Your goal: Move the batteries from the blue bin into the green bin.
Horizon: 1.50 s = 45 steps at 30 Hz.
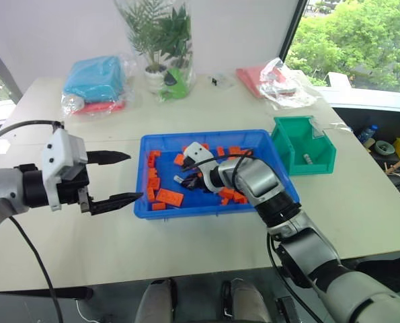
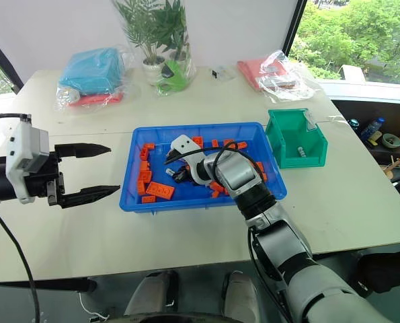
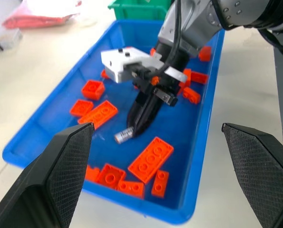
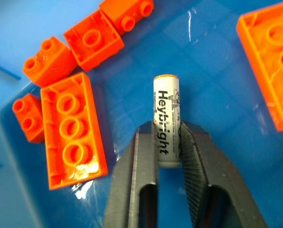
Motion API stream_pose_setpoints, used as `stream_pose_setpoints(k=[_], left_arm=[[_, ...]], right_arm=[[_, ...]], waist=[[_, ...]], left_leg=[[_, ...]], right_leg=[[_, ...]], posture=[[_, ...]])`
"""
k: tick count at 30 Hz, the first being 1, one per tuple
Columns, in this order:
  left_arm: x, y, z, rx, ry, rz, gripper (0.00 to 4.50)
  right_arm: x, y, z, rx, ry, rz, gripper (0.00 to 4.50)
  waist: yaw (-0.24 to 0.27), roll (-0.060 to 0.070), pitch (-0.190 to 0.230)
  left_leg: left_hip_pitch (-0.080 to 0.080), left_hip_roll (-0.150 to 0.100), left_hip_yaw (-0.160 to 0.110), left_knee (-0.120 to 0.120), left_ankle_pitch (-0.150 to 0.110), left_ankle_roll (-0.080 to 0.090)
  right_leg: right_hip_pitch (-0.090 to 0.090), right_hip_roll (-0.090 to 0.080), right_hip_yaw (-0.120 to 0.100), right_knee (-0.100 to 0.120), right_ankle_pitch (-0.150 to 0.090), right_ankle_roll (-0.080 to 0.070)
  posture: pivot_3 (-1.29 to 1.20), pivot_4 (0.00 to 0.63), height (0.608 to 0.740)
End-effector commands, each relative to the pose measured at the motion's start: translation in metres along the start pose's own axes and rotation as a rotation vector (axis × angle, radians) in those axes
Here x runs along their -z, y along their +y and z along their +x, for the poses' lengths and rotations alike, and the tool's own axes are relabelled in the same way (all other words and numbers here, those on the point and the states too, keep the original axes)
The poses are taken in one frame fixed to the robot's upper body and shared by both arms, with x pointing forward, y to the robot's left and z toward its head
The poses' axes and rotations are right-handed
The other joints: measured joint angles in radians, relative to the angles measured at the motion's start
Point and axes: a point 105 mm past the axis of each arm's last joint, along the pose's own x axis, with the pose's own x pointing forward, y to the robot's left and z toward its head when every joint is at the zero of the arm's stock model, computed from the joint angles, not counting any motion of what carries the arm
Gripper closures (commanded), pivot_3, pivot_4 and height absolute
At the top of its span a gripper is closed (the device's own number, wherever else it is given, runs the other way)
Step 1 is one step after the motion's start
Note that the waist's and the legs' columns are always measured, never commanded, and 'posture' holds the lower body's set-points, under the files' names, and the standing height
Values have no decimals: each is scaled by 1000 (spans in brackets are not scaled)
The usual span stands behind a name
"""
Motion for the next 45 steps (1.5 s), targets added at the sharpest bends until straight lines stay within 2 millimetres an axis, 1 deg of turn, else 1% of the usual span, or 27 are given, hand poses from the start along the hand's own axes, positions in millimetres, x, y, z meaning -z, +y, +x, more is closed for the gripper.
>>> stream_pose_setpoints(k=[1,3,5,6,8,11,13,15,18,21,23,25,26,29,31,32,34,35,37,39,41,43,45], left_arm=[[-4,1,4,13,-25,20,0],[-3,2,7,20,-32,19,0],[-2,2,11,31,-44,15,0],[-2,2,12,34,-47,13,0],[-1,3,15,45,-57,12,0],[-2,6,23,62,-79,17,0],[-4,7,29,70,-94,22,0],[-6,7,32,79,-104,26,0],[-6,7,33,86,-107,27,0],[-6,8,33,80,-109,30,0],[-6,9,32,75,-111,32,0],[-7,9,32,70,-111,33,0],[-7,9,31,67,-111,34,0],[-8,8,29,59,-110,36,0],[-8,8,29,54,-109,36,0],[-8,8,29,53,-108,36,0],[-8,7,28,52,-107,35,0],[-7,6,28,52,-106,35,0],[-8,6,29,51,-105,34,0],[-8,6,29,50,-105,35,0],[-8,4,29,51,-104,35,0],[-8,3,29,52,-104,35,0],[-9,2,30,54,-105,34,0]], right_arm=[[-43,-19,-52,66,-167,27,3923],[-55,-34,-80,119,-225,72,3923],[-57,-64,-121,247,-274,117,3923],[-57,-73,-134,291,-286,133,3923],[-43,-97,-162,403,-290,194,3923],[-3,-132,-193,564,-253,296,3923],[16,-147,-207,653,-240,325,3923],[30,-162,-220,739,-237,347,3923],[41,-179,-236,845,-238,342,3923],[47,-190,-242,882,-246,399,2967],[48,-192,-240,876,-230,383,2038],[45,-192,-237,857,-227,368,937],[40,-191,-235,842,-231,348,518],[14,-185,-231,784,-284,240,518],[-10,-172,-222,697,-304,101,518],[-17,-164,-217,651,-302,43,518],[-26,-148,-203,555,-274,-46,518],[-29,-134,-190,481,-245,-79,518],[-27,-112,-170,359,-185,-96,518],[-27,-89,-151,258,-162,-38,518],[-25,-65,-133,161,-137,64,518],[-22,-48,-123,103,-105,120,518],[-16,-36,-114,71,-76,152,518]], waist=[[4,0,0],[7,0,0],[15,0,0],[20,0,0],[26,0,0],[27,-1,-1],[22,-3,-2],[17,0,0],[8,1,0],[5,1,0],[-1,1,0],[-3,2,0],[-3,2,0],[-4,3,1],[-4,3,1],[-4,4,1],[-3,3,1],[-3,3,1],[-3,3,1],[-2,3,1],[-2,2,1],[-1,2,1],[6,2,1]], left_leg=[[0,0,0,0,0,0],[-1,0,0,0,0,0],[-1,0,0,0,0,0],[-1,0,0,0,0,0],[-1,0,1,0,0,0],[-1,0,1,-1,0,0],[-1,0,2,-1,0,0],[-2,0,3,-1,0,0],[-1,1,5,-2,2,3],[-1,1,5,-3,2,3],[-1,1,5,-2,2,3],[-2,1,5,-2,2,3],[-2,1,5,-2,2,3],[-2,1,5,-2,2,3],[-2,1,5,-2,2,4],[-2,1,5,-2,2,4],[-2,1,5,-2,2,4],[-2,1,4,-2,2,4],[-1,1,4,-2,2,4],[-1,1,4,-2,1,4],[-1,2,4,-2,1,4],[-2,2,3,-2,1,4],[-2,1,2,-1,1,4]], right_leg=[[0,0,0,0,1,-1],[0,0,0,0,2,-2],[0,0,0,-1,2,-2],[0,0,0,-1,1,-2],[0,0,0,-2,0,-1],[1,0,-1,-7,-1,1],[3,0,-1,-9,-1,1],[3,0,-1,-11,0,0],[5,0,0,-9,4,2],[4,0,0,-9,5,0],[5,0,0,-10,5,0],[5,0,0,-10,5,0],[5,0,0,-10,5,1],[5,0,0,-10,4,1],[5,0,0,-10,4,1],[4,0,0,-10,4,1],[4,0,0,-10,4,1],[3,0,0,-10,4,1],[3,0,0,-10,4,1],[1,0,-1,-10,4,1],[1,0,-1,-10,5,-1],[2,0,-1,-10,5,-1],[2,0,-1,-10,5,-1]], posture=[[0,150,673],[0,150,673],[0,150,673],[0,150,673],[0,150,673],[0,150,673],[0,150,673],[0,150,673],[0,150,673],[0,150,673],[0,150,673],[0,150,673],[0,150,673],[0,150,673],[0,150,673],[0,150,673],[0,150,673],[0,150,673],[0,150,673],[0,150,673],[0,150,673],[0,150,673],[0,150,673]])
